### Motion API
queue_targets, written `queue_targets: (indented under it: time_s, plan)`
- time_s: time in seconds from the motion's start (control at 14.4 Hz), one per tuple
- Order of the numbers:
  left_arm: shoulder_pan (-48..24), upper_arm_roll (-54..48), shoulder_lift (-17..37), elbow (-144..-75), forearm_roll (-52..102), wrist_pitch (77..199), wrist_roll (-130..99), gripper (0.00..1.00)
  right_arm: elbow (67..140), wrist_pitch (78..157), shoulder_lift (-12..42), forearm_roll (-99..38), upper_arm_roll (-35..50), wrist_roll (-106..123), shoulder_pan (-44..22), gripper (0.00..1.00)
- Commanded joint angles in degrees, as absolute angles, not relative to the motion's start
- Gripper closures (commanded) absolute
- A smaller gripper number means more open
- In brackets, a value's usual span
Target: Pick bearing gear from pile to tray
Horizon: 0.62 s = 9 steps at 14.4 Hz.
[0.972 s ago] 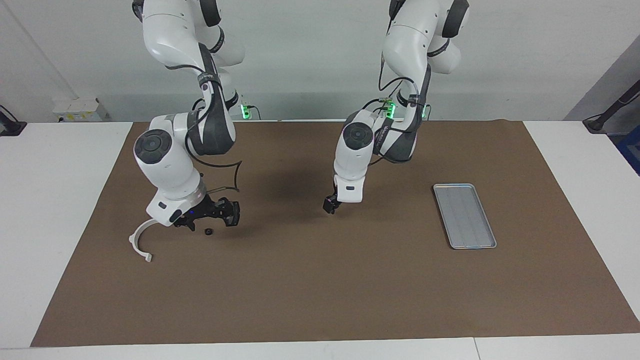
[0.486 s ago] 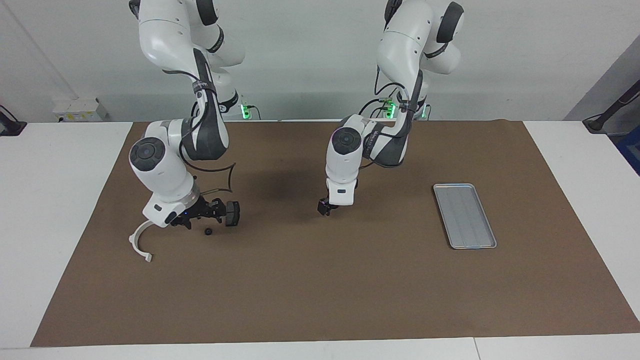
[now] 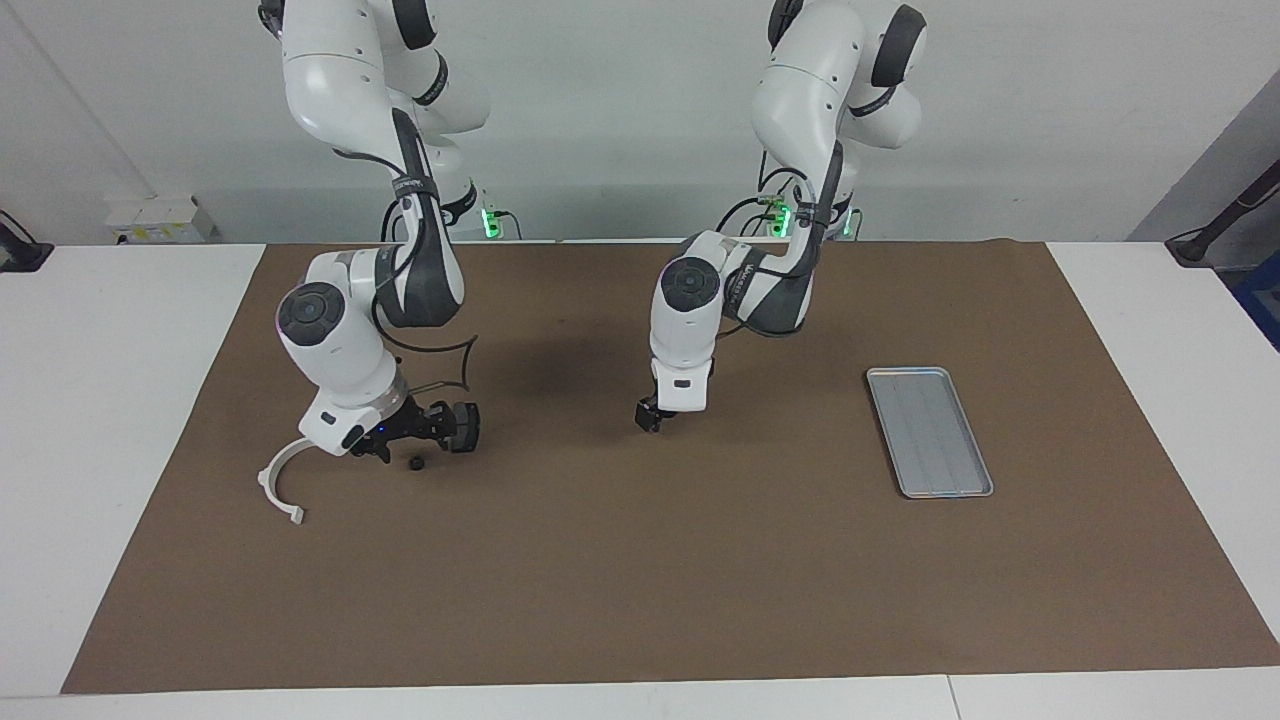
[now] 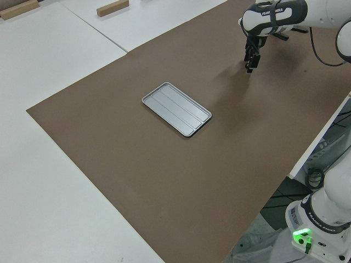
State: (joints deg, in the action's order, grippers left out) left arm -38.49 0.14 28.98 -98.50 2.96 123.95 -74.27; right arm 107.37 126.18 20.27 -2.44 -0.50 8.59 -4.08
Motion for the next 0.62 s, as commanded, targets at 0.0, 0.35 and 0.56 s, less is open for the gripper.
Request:
queue_targets:
  time_s: [0.0, 0.35, 0.56]
  plan:
    - [-39.55, 1.05, 28.83, -98.97, 1.85, 124.1, -75.76, 0.19, 109.69, 128.05, 18.98, -2.64, 0.09, 11.33, -3.16, 0.05]
    - [-40.34, 1.14, 28.74, -99.31, 1.85, 124.28, -76.99, 0.27, 110.13, 131.3, 20.21, -2.55, 0.09, 14.76, -1.32, 0.05]
    - [-40.34, 1.14, 28.39, -100.28, 1.85, 124.54, -76.91, 0.81, 110.13, 131.4, 20.48, -2.55, 0.09, 14.94, -1.05, 0.05]
